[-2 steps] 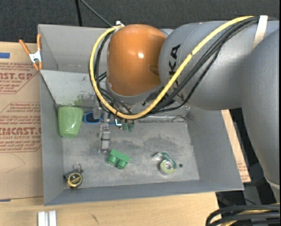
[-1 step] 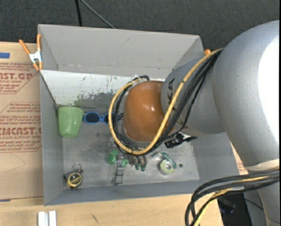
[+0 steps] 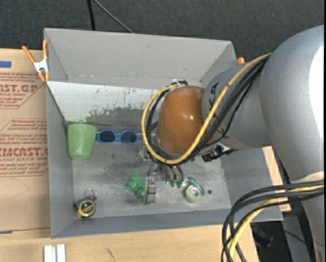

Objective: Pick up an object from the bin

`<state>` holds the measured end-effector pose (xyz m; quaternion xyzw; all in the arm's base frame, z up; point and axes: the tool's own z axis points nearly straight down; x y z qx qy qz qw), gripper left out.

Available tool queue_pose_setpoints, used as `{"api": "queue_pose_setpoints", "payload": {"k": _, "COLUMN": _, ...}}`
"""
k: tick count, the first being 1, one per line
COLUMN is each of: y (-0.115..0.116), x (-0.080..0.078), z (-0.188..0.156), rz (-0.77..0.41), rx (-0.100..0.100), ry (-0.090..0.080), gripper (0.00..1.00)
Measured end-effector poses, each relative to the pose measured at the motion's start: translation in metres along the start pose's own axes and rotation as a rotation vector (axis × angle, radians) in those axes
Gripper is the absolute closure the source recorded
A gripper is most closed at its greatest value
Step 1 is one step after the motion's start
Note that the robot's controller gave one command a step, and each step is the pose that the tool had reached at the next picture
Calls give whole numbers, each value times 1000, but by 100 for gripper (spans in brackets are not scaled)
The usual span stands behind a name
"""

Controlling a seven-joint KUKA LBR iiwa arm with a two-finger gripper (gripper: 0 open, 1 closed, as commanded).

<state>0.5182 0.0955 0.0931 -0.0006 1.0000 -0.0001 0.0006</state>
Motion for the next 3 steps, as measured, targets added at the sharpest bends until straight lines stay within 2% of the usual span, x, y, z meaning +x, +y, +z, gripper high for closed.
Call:
{"api": "queue_pose_setpoints", "payload": {"k": 1, "y": 4, "x": 9, "z": 25, "rz": -5, "rx": -1, "ry": 5, "gripper": 0}}
{"api": "queue_pose_setpoints", "payload": {"k": 2, "y": 4, "x": 7, "z": 23, "rz": -4, "rx": -1, "ry": 1, "gripper": 100}}
{"api": "queue_pose_setpoints", "payload": {"k": 3, "y": -6, "x": -43, "z": -157, "rz": 36, "rx": -2, "ry": -9, "gripper": 100}}
